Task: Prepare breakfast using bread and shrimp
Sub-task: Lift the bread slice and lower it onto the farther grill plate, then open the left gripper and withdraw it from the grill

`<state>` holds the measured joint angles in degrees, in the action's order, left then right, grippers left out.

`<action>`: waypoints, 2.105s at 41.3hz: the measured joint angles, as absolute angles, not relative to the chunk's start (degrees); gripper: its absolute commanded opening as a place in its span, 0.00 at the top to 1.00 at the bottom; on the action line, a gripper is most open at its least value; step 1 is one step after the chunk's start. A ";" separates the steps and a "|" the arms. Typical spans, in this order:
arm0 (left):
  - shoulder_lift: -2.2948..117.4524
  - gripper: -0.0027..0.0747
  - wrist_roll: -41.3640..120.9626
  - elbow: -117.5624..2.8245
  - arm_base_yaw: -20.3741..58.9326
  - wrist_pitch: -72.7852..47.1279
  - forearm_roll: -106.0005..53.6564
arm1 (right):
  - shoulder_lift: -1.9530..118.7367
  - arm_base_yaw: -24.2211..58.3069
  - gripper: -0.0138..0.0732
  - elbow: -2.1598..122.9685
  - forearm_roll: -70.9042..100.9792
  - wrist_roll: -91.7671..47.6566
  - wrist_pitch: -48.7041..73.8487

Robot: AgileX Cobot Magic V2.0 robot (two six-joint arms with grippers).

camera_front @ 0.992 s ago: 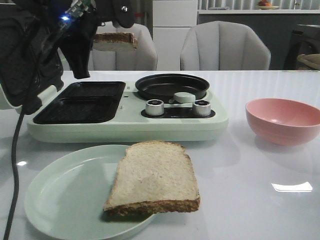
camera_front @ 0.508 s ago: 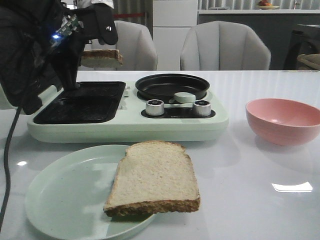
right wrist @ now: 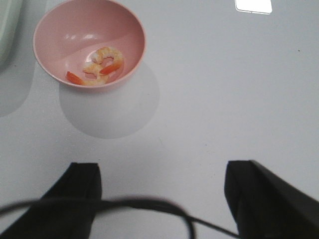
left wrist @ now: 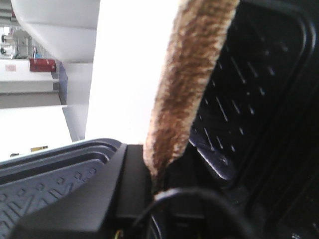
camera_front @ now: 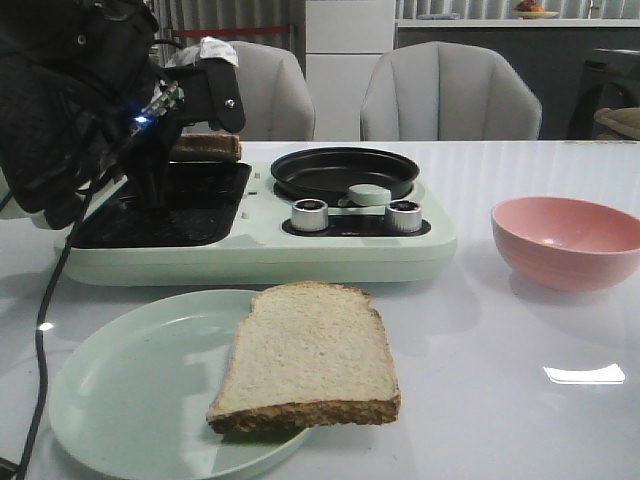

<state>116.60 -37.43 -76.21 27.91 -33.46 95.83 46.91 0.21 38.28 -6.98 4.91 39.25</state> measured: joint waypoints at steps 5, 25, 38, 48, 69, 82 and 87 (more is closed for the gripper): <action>117.08 0.83 -37.43 -76.21 27.88 -33.62 95.83 | 46.91 0.21 0.14 38.28 -6.98 4.91 39.25; 117.17 0.32 -37.43 -76.21 27.88 -33.51 95.83 | 46.91 0.21 0.14 38.28 -6.98 4.91 39.25; 116.29 0.29 -31.60 -76.33 28.10 -31.99 88.74 | 46.91 0.21 0.14 38.28 -6.98 4.91 39.25; 111.56 0.29 -20.30 -76.33 28.57 -30.79 74.78 | 46.91 0.21 0.14 38.28 -6.98 4.91 39.25; 94.07 0.29 -7.35 -76.33 35.15 -41.41 47.08 | 46.91 0.21 0.14 38.28 -6.98 4.91 39.25; 78.05 0.29 -6.24 -76.33 35.15 -50.37 22.24 | 46.91 0.21 0.14 38.28 -6.98 4.91 39.25; 71.37 0.29 -6.15 -75.16 35.15 -50.95 16.39 | 46.91 0.21 0.14 38.28 -6.98 4.91 39.25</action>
<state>71.37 -6.15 -75.16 35.15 -50.95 16.39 46.91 0.21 38.28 -6.98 4.91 39.25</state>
